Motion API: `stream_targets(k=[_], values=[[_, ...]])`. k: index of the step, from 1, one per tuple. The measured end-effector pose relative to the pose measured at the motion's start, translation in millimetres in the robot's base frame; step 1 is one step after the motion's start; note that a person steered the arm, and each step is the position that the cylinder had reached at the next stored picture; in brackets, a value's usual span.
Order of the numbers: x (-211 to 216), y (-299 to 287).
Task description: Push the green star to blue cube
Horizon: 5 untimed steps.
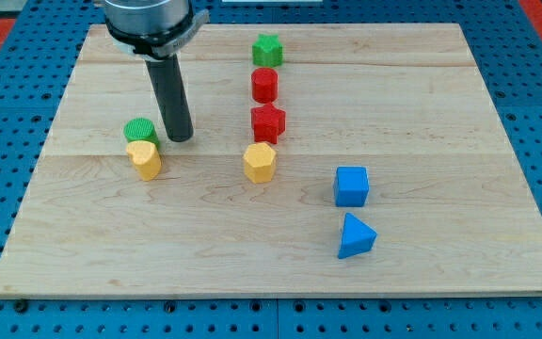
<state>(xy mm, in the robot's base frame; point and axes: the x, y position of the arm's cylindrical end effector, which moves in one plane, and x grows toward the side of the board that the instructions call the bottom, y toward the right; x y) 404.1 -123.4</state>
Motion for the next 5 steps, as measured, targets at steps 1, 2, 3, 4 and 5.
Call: stream_targets(k=[1, 2, 3, 4, 5], values=[[-26.4, -17.8], [-66.7, -28.8], [-105.0, -8.5], [-129.2, 16.5], [-162.3, 56.0]])
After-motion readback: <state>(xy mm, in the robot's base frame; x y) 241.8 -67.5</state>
